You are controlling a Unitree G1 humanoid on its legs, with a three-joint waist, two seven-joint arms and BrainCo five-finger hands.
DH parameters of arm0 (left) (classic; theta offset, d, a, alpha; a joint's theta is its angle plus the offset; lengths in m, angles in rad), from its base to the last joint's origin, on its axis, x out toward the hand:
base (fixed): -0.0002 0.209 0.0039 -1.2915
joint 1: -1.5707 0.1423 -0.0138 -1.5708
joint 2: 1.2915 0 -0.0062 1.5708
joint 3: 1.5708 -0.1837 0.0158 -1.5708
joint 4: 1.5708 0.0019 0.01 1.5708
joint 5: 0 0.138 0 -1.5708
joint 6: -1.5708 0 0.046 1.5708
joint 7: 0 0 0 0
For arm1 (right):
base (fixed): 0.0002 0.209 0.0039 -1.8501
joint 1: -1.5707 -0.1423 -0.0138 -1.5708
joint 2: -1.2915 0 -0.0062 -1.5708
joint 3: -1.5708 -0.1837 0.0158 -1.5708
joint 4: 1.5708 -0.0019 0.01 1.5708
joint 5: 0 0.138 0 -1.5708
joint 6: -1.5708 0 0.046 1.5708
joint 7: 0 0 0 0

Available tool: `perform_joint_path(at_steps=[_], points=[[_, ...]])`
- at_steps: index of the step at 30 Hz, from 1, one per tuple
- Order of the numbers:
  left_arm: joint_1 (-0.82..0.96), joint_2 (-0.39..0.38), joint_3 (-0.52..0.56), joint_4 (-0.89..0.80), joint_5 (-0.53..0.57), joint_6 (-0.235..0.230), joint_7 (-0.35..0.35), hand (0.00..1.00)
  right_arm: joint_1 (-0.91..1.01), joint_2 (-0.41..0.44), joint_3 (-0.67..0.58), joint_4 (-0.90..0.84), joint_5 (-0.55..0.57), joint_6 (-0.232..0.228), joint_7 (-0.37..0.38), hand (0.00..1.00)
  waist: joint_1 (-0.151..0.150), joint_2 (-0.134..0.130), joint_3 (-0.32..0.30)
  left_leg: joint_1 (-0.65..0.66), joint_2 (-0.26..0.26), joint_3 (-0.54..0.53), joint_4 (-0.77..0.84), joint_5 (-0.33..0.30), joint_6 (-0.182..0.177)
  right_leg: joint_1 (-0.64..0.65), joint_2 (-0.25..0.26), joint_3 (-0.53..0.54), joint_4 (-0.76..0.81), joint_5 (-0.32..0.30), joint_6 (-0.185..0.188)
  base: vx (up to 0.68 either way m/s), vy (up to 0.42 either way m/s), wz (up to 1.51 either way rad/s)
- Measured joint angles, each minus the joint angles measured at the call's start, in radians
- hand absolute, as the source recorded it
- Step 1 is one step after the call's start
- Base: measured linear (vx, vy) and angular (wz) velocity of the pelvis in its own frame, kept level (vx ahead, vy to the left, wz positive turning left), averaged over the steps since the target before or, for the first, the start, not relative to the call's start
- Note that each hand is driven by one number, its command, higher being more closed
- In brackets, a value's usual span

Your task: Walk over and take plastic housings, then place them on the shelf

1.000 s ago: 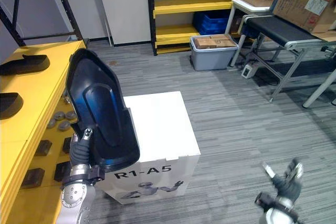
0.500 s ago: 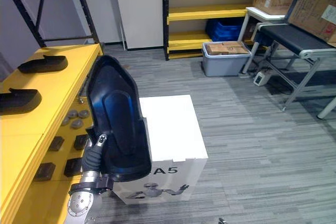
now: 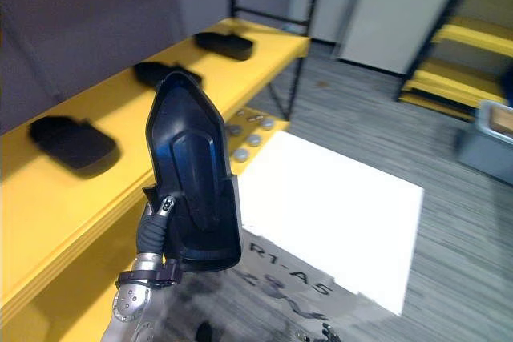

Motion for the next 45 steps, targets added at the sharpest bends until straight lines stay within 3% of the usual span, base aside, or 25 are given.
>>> perform_joint_path(at_steps=[2,3,5,6,7,8,9,10,12,15,16,18,19,20,22,25,34,36,37,38,39,40,42,43,45], points=[[0.000,-0.002,-0.006,0.000,0.000,0.000,0.000,1.00,-0.006,-0.010,0.014,-0.001,0.000,0.000,-0.007,0.00,0.007,0.002,-0.001,-0.014,-0.018,0.022,0.017,-0.012,-0.008,0.023,-0.025,-0.048,0.001,0.010,0.034,0.15,0.147,0.96],[0.000,0.002,-0.005,0.000,0.002,0.000,0.001,1.00,-0.014,-0.014,0.014,-0.002,-0.005,0.000,-0.009,0.00,0.021,0.002,-0.002,-0.027,-0.055,0.004,0.025,-0.027,-0.003,0.027,-0.049,-0.064,0.006,0.020,0.051,0.20,0.249,0.87],[-0.002,0.003,0.006,0.004,0.003,0.000,0.003,1.00,-0.021,-0.008,0.013,-0.001,-0.018,0.001,-0.011,0.00,0.015,0.002,-0.002,-0.041,-0.112,-0.050,0.033,-0.060,0.020,0.028,-0.118,-0.069,0.079,0.021,0.051,0.24,0.306,0.96],[-0.003,0.003,0.007,0.011,0.008,0.001,0.004,1.00,-0.020,-0.002,0.014,0.000,-0.021,0.005,-0.010,0.00,0.014,0.000,0.000,-0.035,-0.155,-0.090,0.033,-0.061,0.039,0.026,-0.183,-0.036,0.178,0.028,0.040,0.31,0.355,1.24],[0.000,0.005,0.008,0.012,0.031,0.004,0.010,1.00,-0.016,0.004,0.014,-0.001,-0.027,0.013,-0.009,0.00,0.014,0.001,0.003,-0.012,-0.191,-0.132,0.034,-0.068,0.056,0.017,-0.237,0.030,0.288,0.060,-0.014,0.32,0.353,1.24],[0.000,0.007,0.008,0.012,0.044,0.006,0.018,1.00,-0.014,0.007,0.014,-0.002,-0.030,0.019,-0.009,0.00,0.013,0.004,0.008,0.006,-0.202,-0.157,0.034,-0.073,0.064,0.004,-0.253,0.093,0.346,0.088,-0.057,0.27,0.249,1.17],[0.000,0.013,0.010,0.007,0.061,0.008,0.035,1.00,-0.010,0.023,0.017,-0.012,-0.031,0.022,-0.008,0.00,0.013,0.007,0.013,0.040,-0.213,-0.207,0.032,-0.086,0.076,-0.055,-0.238,0.288,0.477,0.052,-0.084,0.25,0.163,1.13],[0.001,0.014,0.015,-0.005,0.080,0.008,0.052,1.00,-0.004,0.039,0.029,-0.049,-0.029,0.021,-0.008,0.00,0.012,0.013,0.018,0.073,-0.214,-0.254,0.019,-0.091,0.078,-0.141,-0.153,0.496,0.597,-0.024,-0.058,0.24,0.127,1.11],[0.001,0.014,0.016,-0.017,0.101,0.005,0.073,1.00,-0.003,0.049,0.054,-0.071,-0.029,0.019,-0.007,0.00,0.010,0.009,0.018,0.112,-0.228,-0.314,-0.005,-0.090,0.076,-0.245,-0.030,0.677,0.647,-0.113,-0.045,0.21,0.074,0.98],[-0.001,0.011,0.014,-0.025,0.128,0.005,0.090,1.00,0.011,0.062,0.053,-0.126,-0.024,0.018,-0.007,0.00,-0.003,-0.003,0.034,0.163,-0.265,-0.423,-0.001,-0.097,0.065,-0.350,0.095,0.846,0.565,-0.199,-0.034,0.19,0.025,1.16],[-0.001,0.009,0.013,-0.025,0.128,0.005,0.093,1.00,0.015,0.063,0.053,-0.133,-0.020,0.018,-0.008,0.00,-0.010,-0.004,0.034,0.169,-0.268,-0.446,0.007,-0.100,0.059,-0.364,0.125,0.892,0.534,-0.202,-0.033,0.19,-0.058,1.35],[-0.004,-0.009,-0.011,-0.029,0.129,0.005,0.110,1.00,0.053,0.078,0.053,-0.184,-0.010,0.017,-0.015,0.00,-0.012,-0.013,0.029,0.169,-0.271,-0.478,0.057,-0.132,0.009,-0.369,0.198,1.039,0.369,-0.184,-0.042,0.17,-0.077,1.48],[-0.004,-0.008,-0.020,-0.035,0.129,0.004,0.110,1.00,0.066,0.086,0.054,-0.192,-0.009,0.015,-0.018,0.00,-0.012,-0.025,0.023,0.169,-0.273,-0.471,0.061,-0.148,-0.009,-0.361,0.188,1.045,0.315,-0.144,-0.050,0.17,-0.095,1.50],[-0.005,-0.007,-0.030,-0.051,0.130,0.000,0.109,1.00,0.086,0.107,0.055,-0.194,-0.002,0.013,-0.020,0.00,-0.008,-0.062,0.010,0.173,-0.283,-0.451,0.066,-0.184,0.018,-0.354,0.154,1.036,0.251,-0.090,-0.022,0.22,-0.160,1.06],[-0.001,-0.026,-0.037,-0.050,0.132,-0.003,0.110,1.00,0.092,0.112,0.055,-0.194,0.006,0.012,-0.020,0.00,0.016,-0.046,0.000,0.160,-0.242,-0.438,0.115,-0.204,-0.011,-0.282,0.171,0.976,0.169,-0.092,-0.036,0.26,-0.234,0.83],[-0.001,-0.040,-0.037,-0.050,0.138,-0.007,0.109,1.00,0.095,0.113,0.065,-0.195,0.005,0.012,-0.021,0.00,0.021,-0.040,-0.010,0.179,-0.201,-0.408,0.090,-0.211,-0.024,-0.231,0.196,0.941,0.110,-0.078,-0.055,0.12,-0.130,0.31],[0.000,-0.040,-0.060,-0.050,0.138,-0.008,0.108,1.00,0.119,0.111,0.084,-0.201,0.005,0.002,-0.028,0.00,0.016,-0.034,-0.030,0.184,-0.191,-0.391,0.104,-0.203,-0.040,-0.145,0.192,0.865,0.023,-0.064,-0.064,0.04,-0.024,0.20],[-0.001,-0.042,-0.048,-0.051,0.138,-0.008,0.109,1.00,0.118,0.106,0.083,-0.201,0.004,0.002,-0.029,0.00,0.015,-0.034,-0.026,0.148,-0.192,-0.333,0.166,-0.206,-0.046,-0.143,0.175,0.844,0.024,-0.063,-0.065,-0.05,0.035,0.39],[-0.001,-0.045,-0.031,-0.057,0.138,-0.008,0.109,1.00,0.102,0.110,0.090,-0.198,0.002,0.002,-0.029,0.00,0.018,-0.039,-0.016,0.112,-0.149,-0.237,0.260,-0.259,-0.070,-0.139,0.165,0.842,0.025,-0.061,-0.065,-0.06,0.041,0.27],[-0.001,-0.045,-0.023,-0.063,0.138,-0.008,0.111,1.00,0.091,0.109,0.093,-0.197,0.000,0.003,-0.032,0.00,0.016,-0.033,-0.011,0.100,-0.103,-0.183,0.315,-0.282,-0.066,-0.139,0.165,0.842,0.033,-0.061,-0.065,-0.07,0.019,0.09],[0.001,-0.048,-0.011,-0.069,0.137,-0.008,0.111,1.00,0.079,0.102,0.095,-0.195,-0.004,0.003,-0.036,0.00,0.013,-0.034,0.000,0.090,-0.028,-0.135,0.389,-0.302,-0.080,-0.144,0.162,0.843,0.041,-0.061,-0.065,-0.09,0.031,-0.09],[0.000,-0.049,-0.004,-0.069,0.136,-0.009,0.115,1.00,0.065,0.097,0.098,-0.192,-0.021,0.002,-0.038,0.00,0.012,-0.040,-0.002,0.085,0.059,-0.114,0.432,-0.305,-0.084,-0.158,0.145,0.849,0.048,-0.061,-0.064,-0.11,0.122,-0.11],[0.000,-0.050,-0.003,-0.068,0.134,-0.013,0.121,1.00,0.040,0.076,0.101,-0.173,-0.035,0.002,-0.047,0.00,-0.007,-0.038,-0.008,0.098,0.153,-0.116,0.409,-0.298,-0.086,-0.178,0.103,0.856,0.051,-0.063,-0.055,-0.08,0.231,0.03],[0.000,-0.048,-0.009,-0.067,0.125,-0.016,0.126,1.00,0.023,0.063,0.102,-0.147,-0.045,0.002,-0.048,0.00,-0.022,-0.034,-0.017,0.100,0.176,-0.128,0.372,-0.287,-0.082,-0.194,0.075,0.858,0.051,-0.059,-0.029,-0.04,0.445,0.27],[-0.015,-0.051,-0.040,-0.039,0.117,-0.032,0.140,1.00,0.005,0.019,0.101,-0.108,-0.059,0.003,-0.050,0.00,-0.053,0.017,-0.047,0.116,0.206,-0.160,0.188,-0.143,-0.088,-0.230,0.035,0.848,0.031,-0.019,0.056,0.01,0.496,0.33]])
